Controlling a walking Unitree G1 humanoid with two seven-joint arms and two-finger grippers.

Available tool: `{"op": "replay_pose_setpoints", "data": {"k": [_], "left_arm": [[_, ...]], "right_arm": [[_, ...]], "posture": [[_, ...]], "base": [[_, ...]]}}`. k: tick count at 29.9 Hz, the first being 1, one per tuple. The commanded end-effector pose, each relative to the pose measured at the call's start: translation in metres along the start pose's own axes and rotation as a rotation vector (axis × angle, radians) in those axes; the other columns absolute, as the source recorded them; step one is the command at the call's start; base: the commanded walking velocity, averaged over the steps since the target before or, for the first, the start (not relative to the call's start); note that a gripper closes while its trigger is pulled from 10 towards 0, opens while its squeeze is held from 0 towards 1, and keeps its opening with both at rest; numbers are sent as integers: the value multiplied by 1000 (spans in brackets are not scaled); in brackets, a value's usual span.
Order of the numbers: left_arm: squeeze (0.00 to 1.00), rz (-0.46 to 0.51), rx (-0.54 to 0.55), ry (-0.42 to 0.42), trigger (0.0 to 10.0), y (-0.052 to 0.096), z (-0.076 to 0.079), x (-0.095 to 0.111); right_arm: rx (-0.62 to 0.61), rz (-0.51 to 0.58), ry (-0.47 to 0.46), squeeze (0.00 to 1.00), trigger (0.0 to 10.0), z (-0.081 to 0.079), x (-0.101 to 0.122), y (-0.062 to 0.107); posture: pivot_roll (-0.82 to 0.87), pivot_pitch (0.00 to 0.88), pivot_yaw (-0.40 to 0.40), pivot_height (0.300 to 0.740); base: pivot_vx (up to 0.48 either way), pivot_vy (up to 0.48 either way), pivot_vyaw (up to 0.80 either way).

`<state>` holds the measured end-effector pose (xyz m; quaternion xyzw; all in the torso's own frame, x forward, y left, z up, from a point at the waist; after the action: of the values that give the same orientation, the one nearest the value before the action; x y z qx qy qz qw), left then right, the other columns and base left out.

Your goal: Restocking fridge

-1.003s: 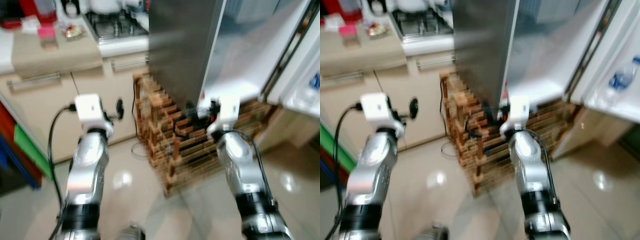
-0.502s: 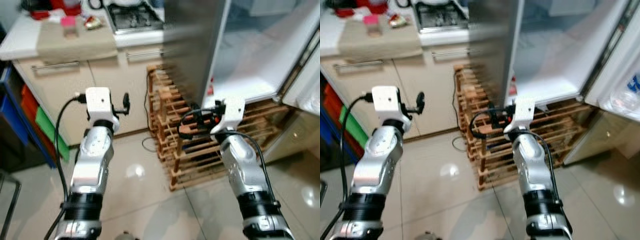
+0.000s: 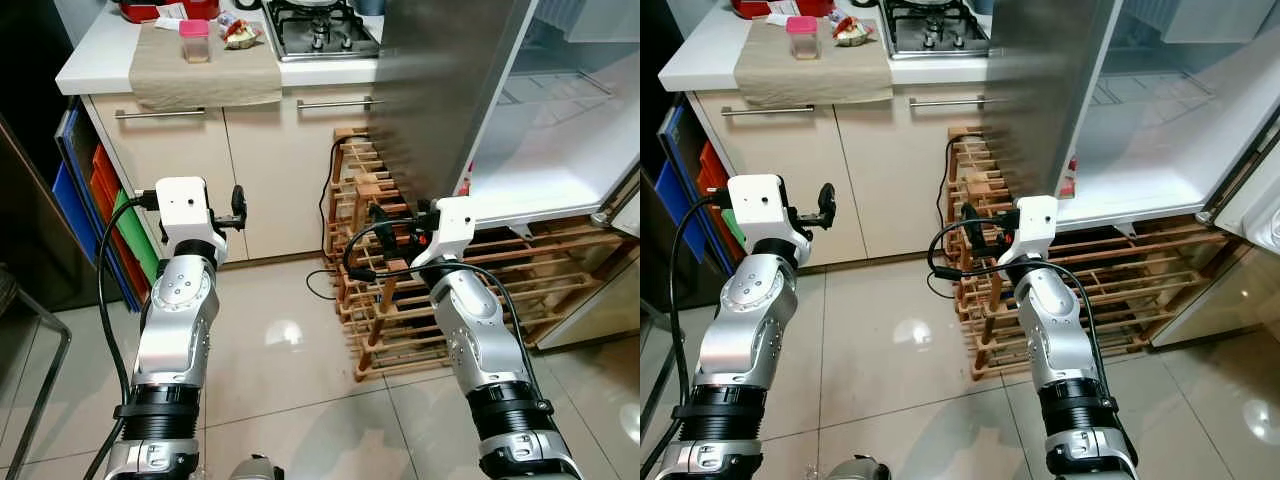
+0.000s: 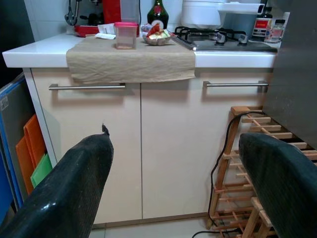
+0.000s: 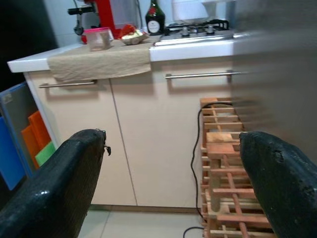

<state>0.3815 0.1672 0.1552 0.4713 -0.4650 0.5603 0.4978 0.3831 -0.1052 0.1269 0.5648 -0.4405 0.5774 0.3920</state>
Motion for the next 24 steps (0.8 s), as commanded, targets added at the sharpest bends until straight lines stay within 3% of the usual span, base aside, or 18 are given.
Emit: {"op": "replay_pose_setpoints", "data": {"k": [1, 4, 9, 11, 20, 24], "left_arm": [[0, 15, -25, -8, 10000, -2, 7, 4], [0, 14, -31, 32, 10000, -3, 9, 5], [0, 9, 3, 63, 10000, -4, 2, 4], [0, 9, 8, 67, 10000, -4, 0, 3], [0, -13, 9, 44, 10000, 1, -3, -3], [0, -23, -3, 36, 10000, 3, 1, -6]], "right_arm": [[11, 21, 17, 8, 10000, 0, 7, -2], [7, 20, 17, 35, 10000, 0, 7, -2], [-70, -19, 46, 0, 10000, 13, 1, -3], [-56, 13, 32, 0, 10000, 12, 6, -1], [-79, 43, 51, 20, 10000, 19, 13, 6], [-84, 27, 50, 31, 10000, 20, 8, 7]], "posture": [[-10, 0, 3, 740], [-12, 0, 6, 740], [-17, 0, 10, 740], [-20, 0, 13, 740], [-14, 0, 15, 740], [-12, 0, 12, 740]], "base": [[0, 0, 450], [96, 0, 454], [448, 0, 178], [368, 182, 0], [0, 439, 634], [0, 0, 559]]}}
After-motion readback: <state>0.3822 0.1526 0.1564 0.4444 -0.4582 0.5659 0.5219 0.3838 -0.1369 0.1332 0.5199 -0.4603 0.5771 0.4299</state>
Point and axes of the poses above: a point about 5 cm out from each wrist's last joint towards the gripper, its own y axis pointing back from the gripper into the wrist, its own x axis along the axis of the wrist's last joint, z = x × y, the point moved 6 cm from there along -y, pointing out of the wrist towards the gripper, and after that the axes turned 7 degrees about y, right-handed, at the moved point
